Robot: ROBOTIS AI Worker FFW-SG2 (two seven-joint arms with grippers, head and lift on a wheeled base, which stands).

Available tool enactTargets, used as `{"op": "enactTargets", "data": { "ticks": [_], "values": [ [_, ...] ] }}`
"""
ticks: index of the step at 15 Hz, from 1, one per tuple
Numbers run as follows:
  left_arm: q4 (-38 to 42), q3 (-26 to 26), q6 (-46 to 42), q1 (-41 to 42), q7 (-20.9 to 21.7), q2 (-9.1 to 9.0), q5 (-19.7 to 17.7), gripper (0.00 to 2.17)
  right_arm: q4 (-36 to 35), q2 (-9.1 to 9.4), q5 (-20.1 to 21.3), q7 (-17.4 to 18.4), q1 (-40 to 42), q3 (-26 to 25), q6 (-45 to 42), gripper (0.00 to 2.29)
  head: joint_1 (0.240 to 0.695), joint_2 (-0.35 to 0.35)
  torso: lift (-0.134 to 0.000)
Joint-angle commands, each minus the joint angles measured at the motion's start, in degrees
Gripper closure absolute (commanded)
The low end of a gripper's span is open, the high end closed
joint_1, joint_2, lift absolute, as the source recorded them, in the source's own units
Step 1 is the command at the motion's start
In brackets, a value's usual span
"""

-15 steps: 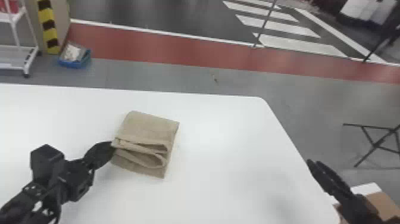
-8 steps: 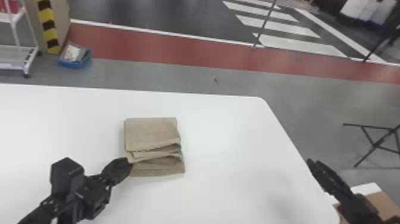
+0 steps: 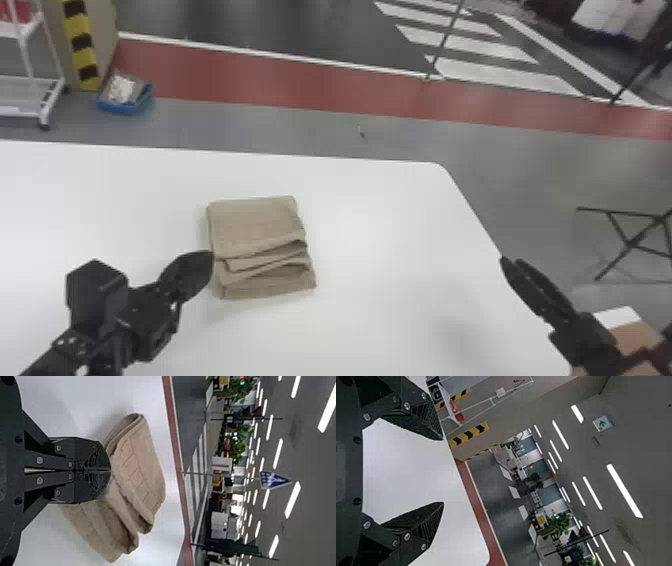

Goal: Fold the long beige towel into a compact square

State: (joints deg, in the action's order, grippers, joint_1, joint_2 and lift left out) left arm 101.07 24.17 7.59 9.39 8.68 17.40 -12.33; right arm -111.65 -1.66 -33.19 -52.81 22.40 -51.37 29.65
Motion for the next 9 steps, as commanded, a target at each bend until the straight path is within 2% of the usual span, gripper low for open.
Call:
{"op": "enactTargets", "data": {
  "ticks": [1,2,4,6,7,8,9],
  "values": [
    [2.91,-4.05,-6.4,2.73,-0.94,1.41,-0.94,0.15,-3.57,0.17,0.41,2.63,-0.69,5.58,0.2,0.36,0.695,-0.35,-0.124],
    [4.49,-5.63,-6.4,3.44,-0.94,1.85,-2.52,0.0,-4.89,-0.09,2.43,4.12,-2.1,9.44,0.55,0.36,0.695,-0.35,-0.124],
    [7.21,-8.27,-7.81,5.37,-1.03,2.47,-2.87,0.02,-5.15,0.17,9.46,6.67,-7.46,17.79,4.24,0.37,0.695,-0.35,-0.124],
    [8.36,-9.32,-10.97,7.22,-2.18,3.52,-2.78,0.03,-3.66,1.49,19.48,7.72,-14.4,27.55,7.58,0.75,0.695,-0.326,-0.124],
    [8.36,-9.67,-12.38,7.83,-2.18,3.61,-2.78,0.03,-1.81,1.72,22.65,8.43,-17.3,30.27,8.28,0.83,0.695,-0.277,-0.124],
    [8.27,-9.85,-12.73,8.18,-2.18,3.87,-2.78,0.03,0.73,1.72,26.42,9.57,-19.77,33.79,9.34,1.09,0.695,-0.237,-0.124],
    [7.83,-9.94,-14.31,8.36,-2.18,4.31,-2.87,0.03,3.28,1.72,28.89,10.36,-21.87,36.16,9.34,1.37,0.695,-0.16,-0.124]
  ]
}}
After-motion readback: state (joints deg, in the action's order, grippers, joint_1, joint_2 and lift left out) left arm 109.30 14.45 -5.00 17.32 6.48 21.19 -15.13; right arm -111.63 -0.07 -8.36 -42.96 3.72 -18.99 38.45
